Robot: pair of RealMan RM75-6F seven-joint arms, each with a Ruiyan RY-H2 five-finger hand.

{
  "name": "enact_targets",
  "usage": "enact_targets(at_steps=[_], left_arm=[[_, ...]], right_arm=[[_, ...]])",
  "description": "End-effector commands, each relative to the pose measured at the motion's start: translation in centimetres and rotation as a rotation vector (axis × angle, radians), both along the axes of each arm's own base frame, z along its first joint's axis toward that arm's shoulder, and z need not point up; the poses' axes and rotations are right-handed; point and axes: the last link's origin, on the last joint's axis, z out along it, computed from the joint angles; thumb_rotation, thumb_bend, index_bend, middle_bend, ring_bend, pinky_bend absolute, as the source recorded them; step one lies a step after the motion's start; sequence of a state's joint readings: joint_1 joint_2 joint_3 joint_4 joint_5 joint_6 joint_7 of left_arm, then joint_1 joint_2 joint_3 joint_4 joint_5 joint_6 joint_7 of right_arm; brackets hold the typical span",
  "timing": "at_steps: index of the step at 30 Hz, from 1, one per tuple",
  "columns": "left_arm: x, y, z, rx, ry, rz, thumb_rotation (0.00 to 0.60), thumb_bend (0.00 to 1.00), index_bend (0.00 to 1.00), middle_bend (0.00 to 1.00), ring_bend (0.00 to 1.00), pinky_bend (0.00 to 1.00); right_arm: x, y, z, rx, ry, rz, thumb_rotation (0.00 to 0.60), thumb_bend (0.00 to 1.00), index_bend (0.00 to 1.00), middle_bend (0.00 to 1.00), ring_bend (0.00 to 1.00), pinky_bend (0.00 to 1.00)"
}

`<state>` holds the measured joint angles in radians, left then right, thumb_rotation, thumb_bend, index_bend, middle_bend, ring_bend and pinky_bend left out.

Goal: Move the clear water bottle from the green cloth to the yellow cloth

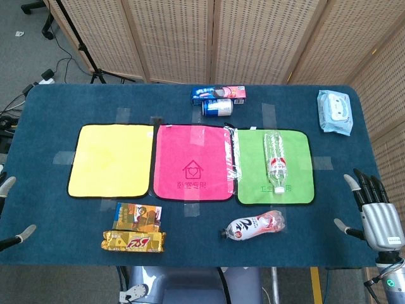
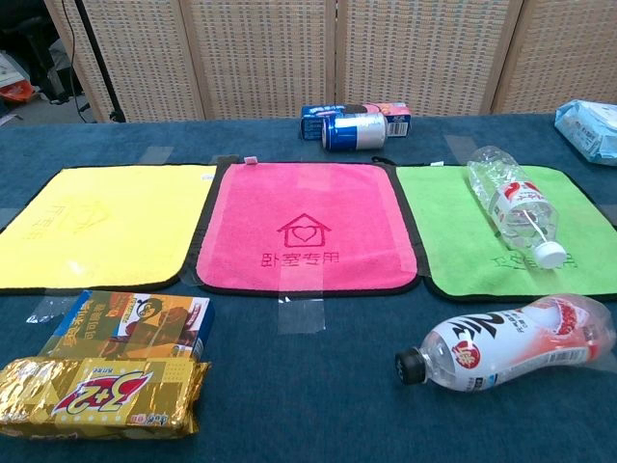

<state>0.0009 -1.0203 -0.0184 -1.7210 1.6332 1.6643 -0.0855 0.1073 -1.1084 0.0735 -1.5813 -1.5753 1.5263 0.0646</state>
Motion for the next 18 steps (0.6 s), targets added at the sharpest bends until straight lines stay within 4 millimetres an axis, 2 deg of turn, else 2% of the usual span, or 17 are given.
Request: enact_targets(at_steps=[1,9,10,12,14,16,17,18], left_arm=[[0.0,0.0,0.0,0.000,0.000,0.002,0.600,0.00,0.00,0.00,0.00,0.00],[-0.1,0.2,-0.1,0.001,0.003,0.009,0.600,0.00,0.00,0.00,0.00,0.00],[-0.1,0.3,-0.1,0.000,0.005,0.009,0.600,0.00,0.00,0.00,0.00,0.00],[-0.1,0.4,-0.3,-0.004,0.010,0.009,0.600,0.00,0.00,0.00,0.00,0.00],[-0.1,0.5,-0.3,-0.004,0.012,0.011,0.600,0.00,0.00,0.00,0.00,0.00],[-0.2,0.7,-0.5,-0.011,0.020,0.017,0.600,0.00,0.00,0.00,0.00,0.00],[-0.3,0.9,-0.7,-0.018,0.022,0.024,0.600,0.00,0.00,0.00,0.00,0.00],[-0.4,1.0,-0.7,-0.022,0.020,0.028,0.600,0.00,0.00,0.00,0.00,0.00]], right_arm=[[0.0,0.0,-0.1,0.003,0.001,0.001,0.600,0.00,0.00,0.00,0.00,0.00],[0.0,-0.1,-0.2,0.013,-0.001,0.003,0.600,0.00,0.00,0.00,0.00,0.00],[0.0,-0.1,-0.2,0.015,-0.005,0.004,0.600,0.03,0.00,0.00,0.00,0.00],[0.1,-0.3,-0.4,0.024,-0.022,0.010,0.600,0.20,0.00,0.00,0.00,0.00],[0.2,-0.7,-0.8,0.048,-0.066,0.016,0.600,0.56,0.00,0.00,0.00,0.00],[0.5,-1.2,-1.2,0.086,-0.122,0.028,0.600,0.83,0.00,0.00,0.00,0.00],[0.7,-1.8,-1.5,0.115,-0.165,0.036,0.600,0.90,0.00,0.00,0.00,0.00],[0.8,-2.3,-1.7,0.137,-0.197,0.037,0.600,0.93,0.00,0.00,0.00,0.00]])
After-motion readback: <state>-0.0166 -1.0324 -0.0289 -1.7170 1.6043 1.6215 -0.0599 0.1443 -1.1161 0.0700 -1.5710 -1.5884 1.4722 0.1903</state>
